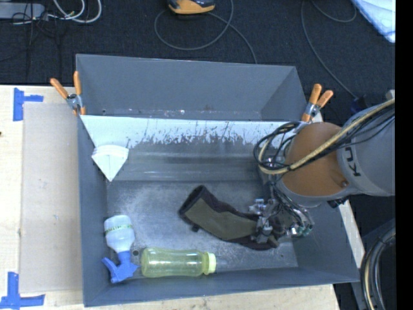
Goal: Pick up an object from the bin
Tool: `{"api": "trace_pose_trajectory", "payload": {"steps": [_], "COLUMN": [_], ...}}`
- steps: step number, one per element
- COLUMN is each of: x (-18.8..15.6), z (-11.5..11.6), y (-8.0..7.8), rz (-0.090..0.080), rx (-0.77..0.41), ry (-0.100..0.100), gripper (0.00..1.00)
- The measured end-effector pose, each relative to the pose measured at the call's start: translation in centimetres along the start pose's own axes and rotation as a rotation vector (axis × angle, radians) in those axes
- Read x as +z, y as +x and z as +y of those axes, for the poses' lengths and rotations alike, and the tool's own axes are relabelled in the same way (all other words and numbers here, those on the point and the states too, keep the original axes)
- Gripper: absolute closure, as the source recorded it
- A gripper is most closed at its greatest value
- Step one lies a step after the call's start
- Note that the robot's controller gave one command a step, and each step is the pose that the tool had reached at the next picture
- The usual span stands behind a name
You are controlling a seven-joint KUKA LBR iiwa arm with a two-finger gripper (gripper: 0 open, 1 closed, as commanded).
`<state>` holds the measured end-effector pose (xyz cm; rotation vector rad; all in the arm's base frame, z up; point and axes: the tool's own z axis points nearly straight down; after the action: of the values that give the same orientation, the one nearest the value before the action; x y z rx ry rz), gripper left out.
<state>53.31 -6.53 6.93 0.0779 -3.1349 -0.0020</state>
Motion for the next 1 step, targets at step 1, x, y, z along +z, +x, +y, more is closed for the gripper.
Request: {"api": "trace_pose_trajectory", "payload": {"steps": [1], "x": [-3.86], "z": [-0.29], "y": [-0.13], "rz": [0.009], "rx": [-0.009], "ry": [-0.003], "gripper": [1.0]}}
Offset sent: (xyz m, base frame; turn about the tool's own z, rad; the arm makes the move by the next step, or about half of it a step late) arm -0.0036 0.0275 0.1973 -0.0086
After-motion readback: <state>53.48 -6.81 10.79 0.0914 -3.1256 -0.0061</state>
